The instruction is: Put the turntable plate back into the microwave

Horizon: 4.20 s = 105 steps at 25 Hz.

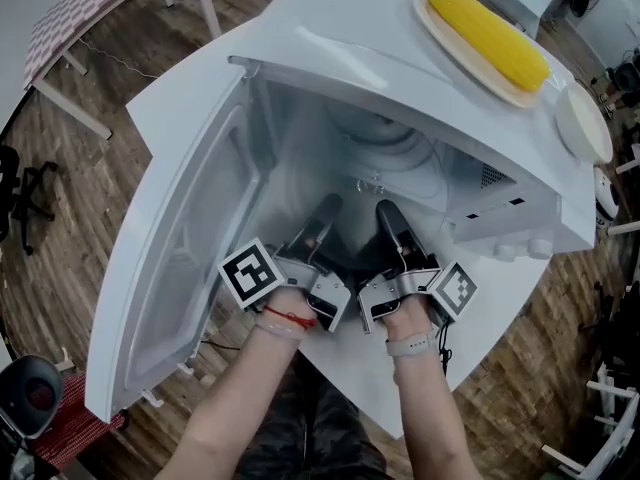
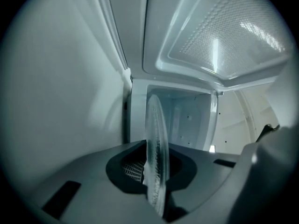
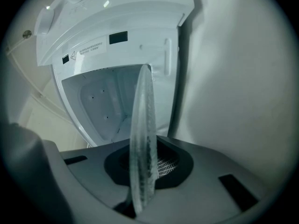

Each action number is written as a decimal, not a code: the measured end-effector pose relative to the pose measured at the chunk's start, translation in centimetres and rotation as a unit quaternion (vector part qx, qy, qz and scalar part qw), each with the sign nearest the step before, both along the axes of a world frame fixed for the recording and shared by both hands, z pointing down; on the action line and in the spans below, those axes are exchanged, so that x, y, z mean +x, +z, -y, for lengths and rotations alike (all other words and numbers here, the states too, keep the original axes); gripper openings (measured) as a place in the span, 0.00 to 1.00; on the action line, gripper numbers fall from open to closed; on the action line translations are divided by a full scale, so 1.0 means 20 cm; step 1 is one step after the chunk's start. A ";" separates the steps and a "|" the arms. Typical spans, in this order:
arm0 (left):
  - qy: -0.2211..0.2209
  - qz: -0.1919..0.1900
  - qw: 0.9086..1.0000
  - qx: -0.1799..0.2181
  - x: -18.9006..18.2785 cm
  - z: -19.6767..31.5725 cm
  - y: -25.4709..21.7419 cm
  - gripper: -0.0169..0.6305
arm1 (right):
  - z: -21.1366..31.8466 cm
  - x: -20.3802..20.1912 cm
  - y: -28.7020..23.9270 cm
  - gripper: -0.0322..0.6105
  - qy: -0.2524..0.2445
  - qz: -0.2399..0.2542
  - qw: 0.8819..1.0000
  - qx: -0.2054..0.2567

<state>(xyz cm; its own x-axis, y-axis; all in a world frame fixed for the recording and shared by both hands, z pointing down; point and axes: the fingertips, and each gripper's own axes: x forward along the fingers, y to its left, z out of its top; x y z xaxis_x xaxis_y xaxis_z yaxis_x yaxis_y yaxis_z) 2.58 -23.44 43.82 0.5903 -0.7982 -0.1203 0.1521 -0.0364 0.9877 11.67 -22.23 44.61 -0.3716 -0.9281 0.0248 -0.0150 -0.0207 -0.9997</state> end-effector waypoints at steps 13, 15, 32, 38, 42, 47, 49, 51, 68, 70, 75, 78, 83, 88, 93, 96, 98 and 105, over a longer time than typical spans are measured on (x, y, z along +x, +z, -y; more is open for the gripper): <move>0.024 0.017 1.000 0.002 0.04 -0.10 0.00 0.07 | 0.00 0.00 -0.03 0.12 0.006 -0.015 1.000 0.010; 0.019 0.006 1.000 0.006 0.04 -0.10 -0.01 0.07 | 0.00 0.01 -0.05 0.16 0.008 -0.010 1.000 0.019; -0.016 -0.011 1.000 0.020 0.01 -0.08 -0.01 0.08 | -0.21 0.02 -0.04 0.13 -0.022 -0.007 0.998 0.052; -0.022 -0.016 0.999 0.018 0.03 -0.04 -0.01 0.08 | -0.16 0.04 -0.04 0.13 -0.017 -0.003 0.998 0.053; -0.028 -0.021 0.999 0.014 0.04 -0.02 0.00 0.08 | -0.14 0.06 -0.06 0.13 -0.007 -0.002 0.998 0.060; -0.036 -0.013 0.999 0.008 0.05 0.03 0.01 0.08 | -0.17 0.10 -0.05 0.13 -0.005 -0.003 0.998 0.061; -0.035 -0.010 0.999 0.009 0.05 0.04 0.01 0.08 | -0.17 0.10 -0.05 0.13 -0.009 0.004 0.998 0.061; -0.035 -0.009 0.999 0.009 0.05 0.05 0.01 0.08 | -0.18 0.09 -0.05 0.13 -0.015 0.010 0.998 0.059; -0.025 -0.016 0.999 0.020 0.06 0.11 -0.01 0.08 | -0.11 0.06 -0.05 0.15 -0.009 0.022 0.998 0.056; -0.022 -0.018 0.999 0.019 0.06 0.11 -0.02 0.08 | -0.10 0.07 -0.06 0.15 -0.006 0.023 0.998 0.058; -0.007 -0.007 1.000 0.022 0.07 0.08 -0.02 0.09 | -0.08 0.10 -0.06 0.15 0.006 0.021 0.998 0.055; 0.000 -0.002 1.000 0.022 0.09 0.07 -0.03 0.09 | -0.07 0.13 -0.05 0.15 0.017 0.022 0.998 0.054; 0.019 0.003 1.000 0.015 0.12 0.03 -0.03 0.09 | -0.04 0.18 -0.05 0.15 0.035 0.021 0.998 0.049; 0.028 -0.018 0.999 0.008 0.13 -0.01 -0.03 0.09 | -0.02 0.22 -0.05 0.15 0.056 0.023 0.997 0.045; 0.028 -0.027 0.999 -0.001 0.14 -0.01 -0.02 0.09 | -0.01 0.23 -0.04 0.15 0.065 0.018 0.997 0.046; 0.026 -0.037 0.999 -0.006 0.14 0.00 -0.03 0.09 | -0.01 0.23 -0.06 0.15 0.062 0.014 0.997 0.053; 0.027 -0.040 0.999 -0.007 0.14 0.00 -0.03 0.09 | -0.02 0.23 -0.07 0.15 0.061 0.010 0.996 0.057; 0.032 -0.041 0.999 -0.009 0.17 0.05 -0.03 0.09 | -0.08 0.23 -0.08 0.15 0.047 -0.013 0.997 0.068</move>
